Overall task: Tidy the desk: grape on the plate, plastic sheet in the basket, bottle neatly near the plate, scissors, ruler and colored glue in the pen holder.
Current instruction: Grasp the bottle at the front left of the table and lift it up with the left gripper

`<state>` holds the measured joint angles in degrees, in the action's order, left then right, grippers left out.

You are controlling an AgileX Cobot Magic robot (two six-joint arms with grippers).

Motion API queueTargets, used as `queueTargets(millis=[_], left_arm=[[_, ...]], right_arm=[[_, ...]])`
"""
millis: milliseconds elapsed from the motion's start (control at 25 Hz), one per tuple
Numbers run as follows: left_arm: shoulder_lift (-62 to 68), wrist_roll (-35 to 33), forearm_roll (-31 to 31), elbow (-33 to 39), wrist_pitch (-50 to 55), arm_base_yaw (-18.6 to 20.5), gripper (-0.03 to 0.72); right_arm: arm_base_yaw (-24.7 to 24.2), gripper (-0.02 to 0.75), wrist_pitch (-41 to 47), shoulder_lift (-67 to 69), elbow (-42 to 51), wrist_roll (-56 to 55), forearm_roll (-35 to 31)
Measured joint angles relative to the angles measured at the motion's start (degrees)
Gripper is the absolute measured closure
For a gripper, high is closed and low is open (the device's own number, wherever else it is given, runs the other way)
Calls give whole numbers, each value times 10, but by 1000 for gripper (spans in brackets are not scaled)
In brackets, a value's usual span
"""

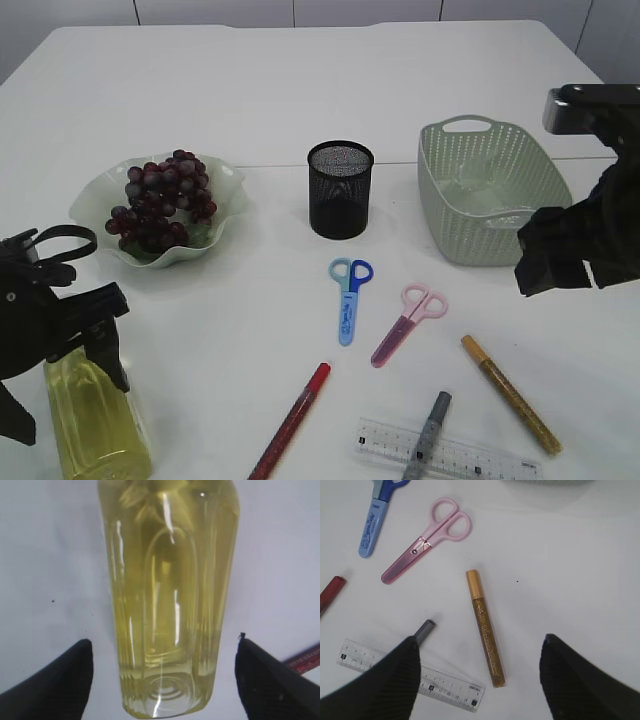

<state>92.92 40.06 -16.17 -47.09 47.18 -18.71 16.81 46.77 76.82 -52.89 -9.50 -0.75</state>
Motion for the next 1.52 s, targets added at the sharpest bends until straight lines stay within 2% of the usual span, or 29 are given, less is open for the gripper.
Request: queueTargets(millis=[880,1040,1280,1520], left_arm=[[101,-27,0,-1,-53,0,85],[102,-28,0,-1,-54,0,117],[102,-28,0,-4,-53,0,213],[101,-28,72,-8,-48,-1,240]], right_arm=[[0,194,0,0,0,0,0],[0,194,0,0,0,0,0],[0,193,0,0,0,0,0],[0,194,-8,0,0,0,0]])
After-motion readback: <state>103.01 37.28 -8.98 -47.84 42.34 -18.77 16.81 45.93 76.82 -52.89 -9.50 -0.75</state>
